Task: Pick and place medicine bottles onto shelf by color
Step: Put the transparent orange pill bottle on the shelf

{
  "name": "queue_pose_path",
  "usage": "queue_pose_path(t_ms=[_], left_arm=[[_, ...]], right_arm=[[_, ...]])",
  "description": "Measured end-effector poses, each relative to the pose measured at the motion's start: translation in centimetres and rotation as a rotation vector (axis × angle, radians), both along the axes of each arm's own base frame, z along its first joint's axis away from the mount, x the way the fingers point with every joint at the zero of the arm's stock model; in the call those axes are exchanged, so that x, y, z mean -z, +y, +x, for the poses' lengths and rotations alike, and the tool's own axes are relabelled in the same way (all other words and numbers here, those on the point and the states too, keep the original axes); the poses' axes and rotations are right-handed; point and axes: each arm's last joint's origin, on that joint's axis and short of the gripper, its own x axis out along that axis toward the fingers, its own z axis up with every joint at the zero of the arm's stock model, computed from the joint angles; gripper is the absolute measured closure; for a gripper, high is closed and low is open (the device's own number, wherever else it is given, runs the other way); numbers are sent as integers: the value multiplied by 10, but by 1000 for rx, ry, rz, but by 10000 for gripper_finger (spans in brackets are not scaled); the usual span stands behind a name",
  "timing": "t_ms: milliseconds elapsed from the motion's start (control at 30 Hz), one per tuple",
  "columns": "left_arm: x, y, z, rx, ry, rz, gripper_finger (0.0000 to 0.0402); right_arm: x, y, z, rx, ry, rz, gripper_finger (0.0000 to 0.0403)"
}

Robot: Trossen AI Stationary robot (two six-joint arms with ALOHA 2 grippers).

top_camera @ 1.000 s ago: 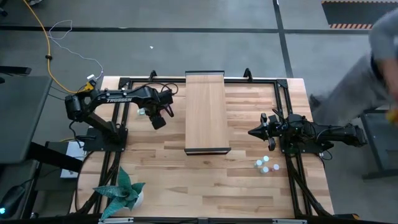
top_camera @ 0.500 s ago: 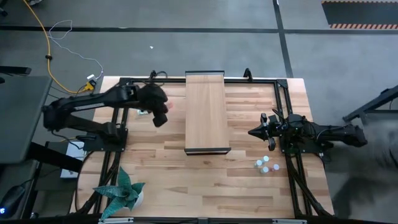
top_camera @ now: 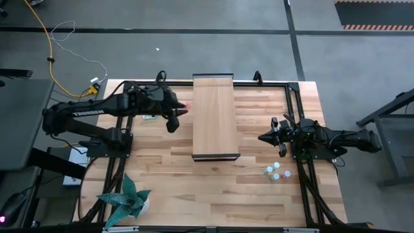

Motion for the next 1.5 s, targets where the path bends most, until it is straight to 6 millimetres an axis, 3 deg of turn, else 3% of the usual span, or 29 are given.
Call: queue_pose_path(t_ms=[267,400,567,700,967,1333,1500], left_arm=[[23,3,24,68,106,21,312],[34,4,30,99,157,4,312],[32,5,33,124,138,46,312],[24,8,35,114,63,82,312],[29,11,41,124,78,102,312],[47,12,55,152,153,132,312],[48,14,58,162,160,177,312]], right_arm=[[-4,0,0,3,-39,-22,403],[-19,-4,-1,131,-194,-61,403],[-44,-5,-4,198,-456,-81,403],[-49,-7,7,227,-465,-126,403],[-76,-13,67,255,-185,-197,385],[-108,-28,166,226,194,-395,203],[-114,-40,200,197,234,-434,164]])
